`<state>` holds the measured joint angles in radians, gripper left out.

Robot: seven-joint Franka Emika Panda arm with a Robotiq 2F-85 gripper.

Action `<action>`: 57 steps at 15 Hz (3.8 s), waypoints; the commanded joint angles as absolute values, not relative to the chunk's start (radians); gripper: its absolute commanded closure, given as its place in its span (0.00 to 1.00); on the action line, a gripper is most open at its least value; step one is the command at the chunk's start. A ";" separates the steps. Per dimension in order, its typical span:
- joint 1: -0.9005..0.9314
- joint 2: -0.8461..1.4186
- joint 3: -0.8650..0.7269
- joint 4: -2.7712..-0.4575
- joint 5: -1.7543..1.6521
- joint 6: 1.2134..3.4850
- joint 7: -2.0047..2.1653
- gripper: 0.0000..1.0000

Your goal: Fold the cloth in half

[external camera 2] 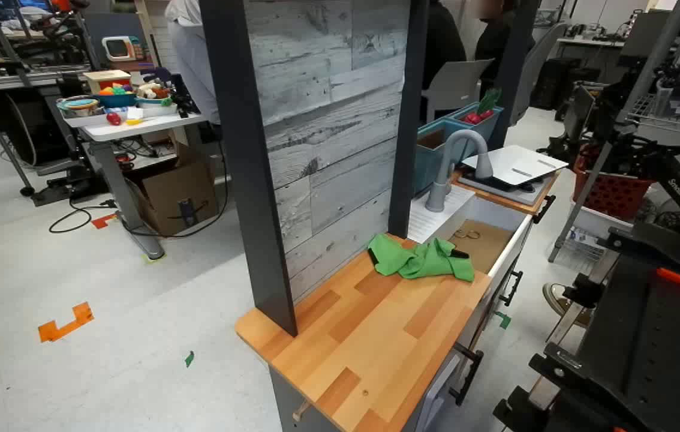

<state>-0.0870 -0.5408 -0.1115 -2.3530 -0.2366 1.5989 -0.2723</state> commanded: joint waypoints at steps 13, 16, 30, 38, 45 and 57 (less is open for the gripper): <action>-0.080 -0.502 -0.112 -2.341 -0.199 1.631 -0.169 0.00; -0.087 -0.414 -0.093 -2.326 -0.149 1.690 -0.025 0.00; -0.031 0.169 -0.027 -2.338 -0.078 2.605 0.449 0.00; 0.007 0.263 -0.069 -2.339 -0.073 2.758 0.434 0.00; 0.059 0.330 -0.128 -2.313 -0.148 2.788 0.498 0.00; 0.414 0.754 -0.389 -2.165 -0.080 3.199 0.534 0.00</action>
